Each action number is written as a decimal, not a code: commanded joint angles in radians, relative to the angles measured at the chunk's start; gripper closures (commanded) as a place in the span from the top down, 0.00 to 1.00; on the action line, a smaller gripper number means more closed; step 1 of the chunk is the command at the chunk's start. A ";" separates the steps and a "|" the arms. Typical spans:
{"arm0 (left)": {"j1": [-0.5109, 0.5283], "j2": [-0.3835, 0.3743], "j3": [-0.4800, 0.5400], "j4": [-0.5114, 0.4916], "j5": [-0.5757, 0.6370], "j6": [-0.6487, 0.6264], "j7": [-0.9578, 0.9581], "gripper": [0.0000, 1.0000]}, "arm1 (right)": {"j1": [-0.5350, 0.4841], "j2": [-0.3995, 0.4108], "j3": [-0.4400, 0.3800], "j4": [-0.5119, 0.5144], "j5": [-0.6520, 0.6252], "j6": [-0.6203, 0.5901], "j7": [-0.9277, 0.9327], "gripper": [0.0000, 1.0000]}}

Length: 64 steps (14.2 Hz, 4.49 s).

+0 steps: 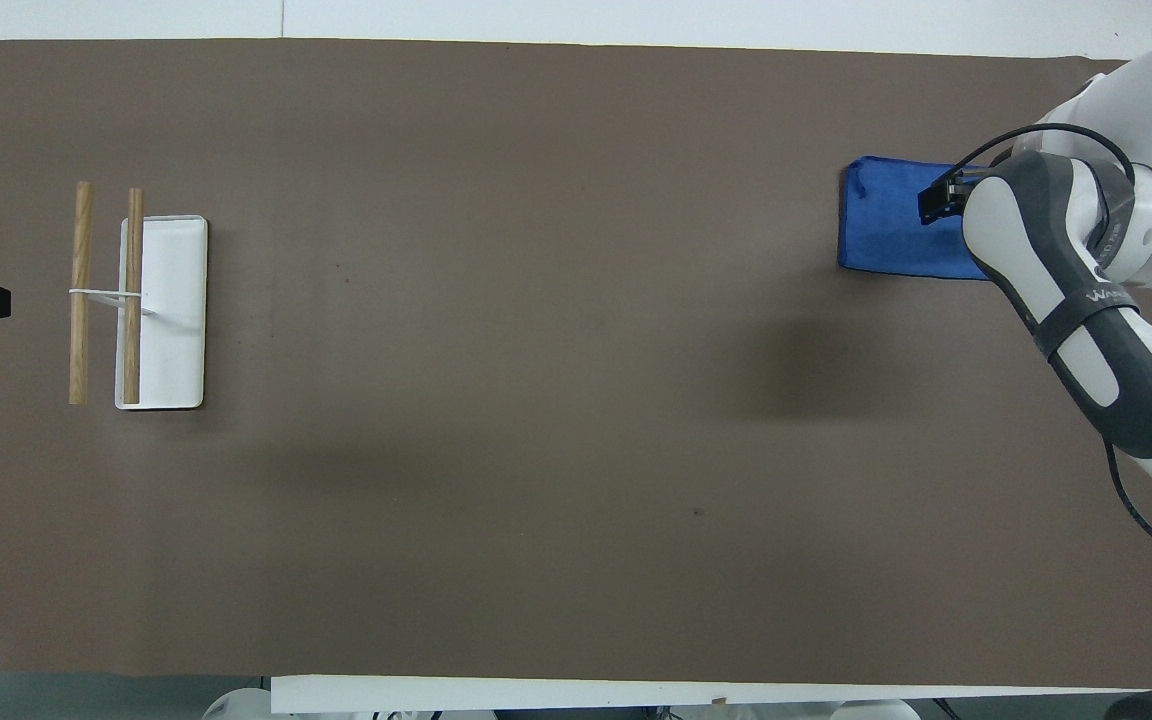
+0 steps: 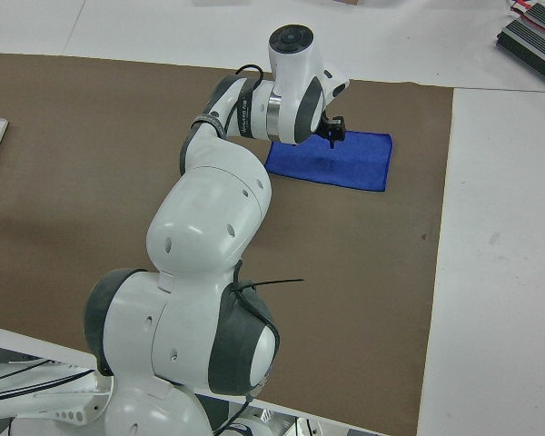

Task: Right arm passes towel to left arm to hang
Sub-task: 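Reach the right gripper down to the blue towel's near edge, then grasp the blue towel with the right gripper and lift it, then carry the towel toward the left gripper while the left gripper approaches, then grasp the towel with the left gripper and open the right gripper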

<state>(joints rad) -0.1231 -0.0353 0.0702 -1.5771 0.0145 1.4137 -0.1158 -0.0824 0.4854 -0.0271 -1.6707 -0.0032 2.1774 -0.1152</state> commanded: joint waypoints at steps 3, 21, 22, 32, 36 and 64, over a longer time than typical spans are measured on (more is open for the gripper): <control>0.000 -0.032 0.000 -0.035 0.013 0.005 -0.013 1.00 | -0.039 -0.037 0.009 -0.154 0.020 0.136 -0.084 0.92; 0.002 -0.032 0.000 -0.035 0.013 0.007 -0.042 1.00 | -0.033 -0.050 0.033 -0.102 0.026 0.016 -0.176 0.00; 0.003 -0.032 0.000 -0.035 0.013 0.013 -0.088 1.00 | -0.033 -0.048 0.053 -0.043 0.040 -0.063 -0.164 0.00; -0.146 -0.058 -0.015 -0.142 0.012 0.200 -0.582 1.00 | 0.030 -0.149 0.286 0.138 0.567 -0.370 0.613 0.00; -0.323 -0.035 -0.015 -0.147 0.005 0.284 -1.090 1.00 | 0.082 -0.154 0.384 0.124 0.777 -0.219 0.929 0.00; -0.464 0.161 -0.009 -0.063 -0.123 0.472 -1.680 0.21 | 0.217 -0.169 0.386 0.074 1.029 -0.008 1.215 0.00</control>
<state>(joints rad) -0.5845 0.0991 0.0535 -1.6865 -0.1037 1.9331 -1.7855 0.1374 0.3362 0.3544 -1.5697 1.0043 2.1364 1.1061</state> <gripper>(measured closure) 0.687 0.947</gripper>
